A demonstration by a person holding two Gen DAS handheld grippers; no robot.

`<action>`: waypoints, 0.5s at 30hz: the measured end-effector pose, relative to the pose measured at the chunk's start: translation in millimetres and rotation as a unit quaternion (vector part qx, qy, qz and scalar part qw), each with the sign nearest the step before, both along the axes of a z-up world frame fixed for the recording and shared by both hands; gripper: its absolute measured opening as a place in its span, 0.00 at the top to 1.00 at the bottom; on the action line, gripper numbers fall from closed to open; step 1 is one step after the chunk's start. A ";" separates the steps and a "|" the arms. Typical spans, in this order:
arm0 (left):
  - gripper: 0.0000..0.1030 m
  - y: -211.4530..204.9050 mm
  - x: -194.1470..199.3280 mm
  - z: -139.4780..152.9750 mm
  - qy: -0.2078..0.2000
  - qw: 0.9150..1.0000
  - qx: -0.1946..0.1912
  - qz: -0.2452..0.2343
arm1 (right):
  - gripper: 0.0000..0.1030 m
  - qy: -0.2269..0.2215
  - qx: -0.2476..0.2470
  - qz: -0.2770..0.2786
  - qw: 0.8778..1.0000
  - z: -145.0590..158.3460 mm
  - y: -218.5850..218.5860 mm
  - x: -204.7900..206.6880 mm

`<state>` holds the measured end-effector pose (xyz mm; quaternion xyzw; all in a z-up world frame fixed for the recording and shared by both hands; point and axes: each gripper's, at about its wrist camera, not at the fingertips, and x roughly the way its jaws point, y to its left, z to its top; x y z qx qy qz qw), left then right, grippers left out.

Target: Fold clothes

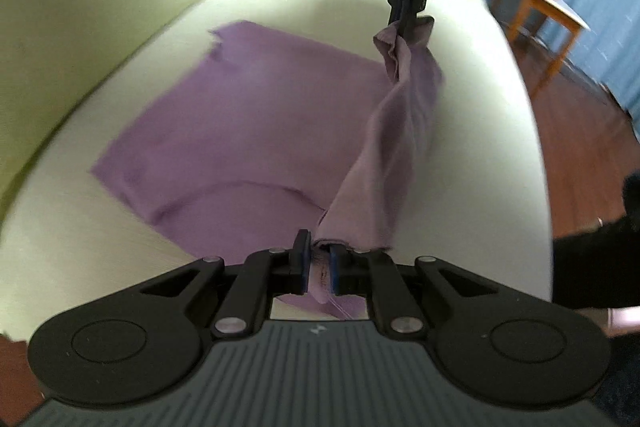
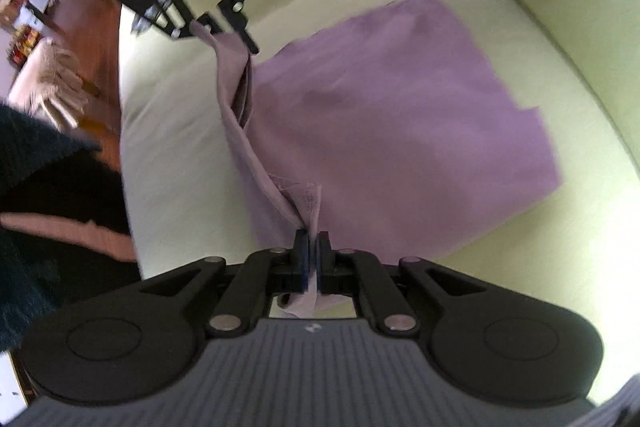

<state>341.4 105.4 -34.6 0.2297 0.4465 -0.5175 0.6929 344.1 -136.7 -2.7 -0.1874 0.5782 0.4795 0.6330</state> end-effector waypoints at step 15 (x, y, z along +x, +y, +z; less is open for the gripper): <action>0.90 -20.5 118.5 -33.9 0.008 0.992 0.026 0.122 | 0.98 0.018 0.035 -0.067 0.997 -56.3 -37.1 133.6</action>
